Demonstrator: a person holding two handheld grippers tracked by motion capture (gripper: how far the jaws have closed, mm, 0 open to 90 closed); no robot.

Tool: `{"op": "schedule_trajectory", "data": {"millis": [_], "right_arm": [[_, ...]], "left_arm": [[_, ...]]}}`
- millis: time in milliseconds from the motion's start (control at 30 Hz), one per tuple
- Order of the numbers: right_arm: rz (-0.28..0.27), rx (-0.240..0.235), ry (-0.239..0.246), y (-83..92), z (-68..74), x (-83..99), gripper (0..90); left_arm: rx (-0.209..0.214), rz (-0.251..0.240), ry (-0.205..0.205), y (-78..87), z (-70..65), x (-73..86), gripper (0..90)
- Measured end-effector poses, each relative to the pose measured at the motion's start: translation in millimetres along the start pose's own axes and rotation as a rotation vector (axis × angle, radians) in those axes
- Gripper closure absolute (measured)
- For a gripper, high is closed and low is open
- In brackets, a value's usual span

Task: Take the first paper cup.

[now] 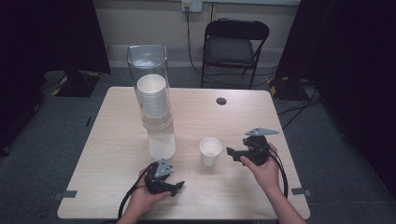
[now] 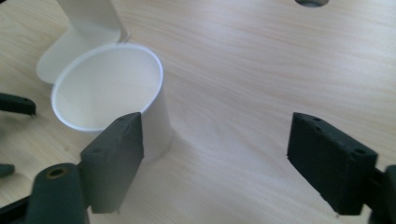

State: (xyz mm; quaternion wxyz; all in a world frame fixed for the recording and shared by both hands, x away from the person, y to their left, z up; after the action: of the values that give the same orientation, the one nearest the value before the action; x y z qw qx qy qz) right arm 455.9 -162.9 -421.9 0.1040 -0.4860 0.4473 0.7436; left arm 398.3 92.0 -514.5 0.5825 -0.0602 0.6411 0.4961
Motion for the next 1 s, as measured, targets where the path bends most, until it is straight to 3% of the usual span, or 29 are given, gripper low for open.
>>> {"op": "schedule_trajectory", "data": {"millis": [67, 100, 167, 200, 267, 300, 367, 433, 467, 500, 600, 667, 700, 767, 833, 1000], "right_arm": [[0.015, 0.025, 0.004, -2.2, -6.7, 18.4, 14.9], [0.024, 0.05, 0.017, -2.9, -9.5, 24.5, 14.8], [0.025, 0.061, 0.026, -3.5, -11.3, 30.0, 15.1], [0.05, 0.077, 0.021, -5.2, -14.3, 42.0, 15.0], [0.05, 0.079, 0.02, -5.8, -15.4, 47.1, 14.8], [0.062, 0.083, 0.022, -6.2, -16.4, 52.7, 14.8], [0.085, 0.097, 0.044, -7.3, -19.3, 68.3, 14.8], [0.084, 0.104, 0.045, -7.3, -20.0, 71.7, 14.8], [0.087, 0.108, 0.046, -7.3, -20.7, 74.4, 14.9], [0.093, 0.105, 0.037, -7.8, -20.5, 79.7, 14.8], [0.134, 0.095, 0.06, -9.2, -20.5, 91.5, 14.8], [0.136, 0.096, 0.066, -9.7, -20.9, 93.1, 14.9], [0.137, 0.097, 0.07, -10.4, -21.0, 95.1, 14.3], [0.132, 0.096, 0.066, -10.4, -21.2, 96.5, 14.2], [0.124, 0.098, 0.077, -10.0, -22.0, 96.5, 14.1], [0.078, 0.081, 0.077, -12.3, -26.1, 98.3, 8.8]], "left_arm": [[0.002, 0.004, -0.01, 1.0, 1.6, 0.2, 23.5], [0.002, -0.008, 0.011, 0.6, 1.0, -1.0, 23.5], [0.002, -0.009, 0.011, 0.7, 1.9, -1.2, 23.5], [-0.003, 0.002, 0.0, 1.6, 4.4, -0.9, 23.5], [-0.005, 0.006, 0.005, 2.0, 4.9, -0.9, 23.5], [-0.001, -0.013, 0.027, 1.4, 4.1, -2.5, 23.5], [-0.007, 0.001, 0.012, 3.4, 6.9, -2.2, 23.5], [-0.005, -0.008, 0.022, 4.3, 8.1, -3.3, 23.5], [-0.005, -0.022, 0.045, 4.7, 8.5, -4.6, 23.5], [-0.009, -0.013, 0.03, 5.9, 11.1, -3.9, 23.5], [-0.014, -0.022, 0.041, 7.9, 14.2, -5.2, 23.5], [-0.017, -0.026, 0.039, 9.2, 16.4, -5.7, 23.5], [-0.018, -0.033, 0.057, 10.0, 16.6, -6.4, 23.5], [-0.03, -0.023, 0.046, 12.4, 19.6, -5.9, 23.5], [-0.024, -0.038, 0.069, 13.7, 19.6, -6.0, 23.5], [-0.043, -0.033, 0.059, 16.7, 23.6, -4.9, 23.5]]}}
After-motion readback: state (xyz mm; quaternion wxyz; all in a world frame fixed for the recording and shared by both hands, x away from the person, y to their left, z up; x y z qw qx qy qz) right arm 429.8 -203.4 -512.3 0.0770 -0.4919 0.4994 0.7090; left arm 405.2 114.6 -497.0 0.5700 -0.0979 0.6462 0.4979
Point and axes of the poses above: each handheld gripper's, and its own axes: y roughly backward along the jaws, x roughly out of its underside, z roughly to its left, the point moved 8 cm from there along -y, roughly forward along the jaws, and after that the axes turned 9 degrees about -x, right-handed, at the moved point
